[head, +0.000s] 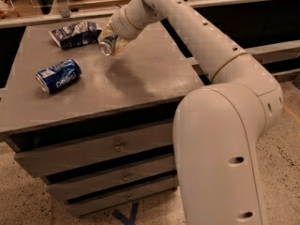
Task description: Move redbull can near blue chip bag
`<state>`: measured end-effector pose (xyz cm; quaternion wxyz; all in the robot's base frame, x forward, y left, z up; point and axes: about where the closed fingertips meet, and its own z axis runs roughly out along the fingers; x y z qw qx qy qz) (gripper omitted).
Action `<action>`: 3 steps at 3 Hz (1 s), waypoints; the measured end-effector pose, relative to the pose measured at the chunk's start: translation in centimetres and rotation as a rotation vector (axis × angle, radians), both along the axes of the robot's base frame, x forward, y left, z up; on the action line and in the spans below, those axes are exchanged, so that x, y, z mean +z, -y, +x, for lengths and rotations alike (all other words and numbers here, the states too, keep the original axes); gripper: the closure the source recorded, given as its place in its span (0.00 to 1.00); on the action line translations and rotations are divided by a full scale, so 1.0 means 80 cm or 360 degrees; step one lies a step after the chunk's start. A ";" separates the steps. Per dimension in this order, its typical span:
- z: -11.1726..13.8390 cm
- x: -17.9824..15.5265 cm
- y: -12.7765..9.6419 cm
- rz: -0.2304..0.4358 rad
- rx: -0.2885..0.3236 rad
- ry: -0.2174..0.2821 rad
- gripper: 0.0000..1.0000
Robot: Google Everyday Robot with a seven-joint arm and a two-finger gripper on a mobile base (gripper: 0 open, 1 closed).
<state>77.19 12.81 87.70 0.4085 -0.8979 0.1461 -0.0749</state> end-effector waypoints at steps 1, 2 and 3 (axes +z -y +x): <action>0.002 -0.003 -0.023 0.0087 -0.0015 -0.0027 1.00; 0.008 -0.003 -0.037 0.0136 -0.0070 -0.0041 1.00; 0.010 0.000 -0.048 0.0159 -0.0094 -0.0047 0.82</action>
Offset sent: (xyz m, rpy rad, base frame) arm 0.0112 0.0369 0.0039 0.1256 0.0275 -0.0978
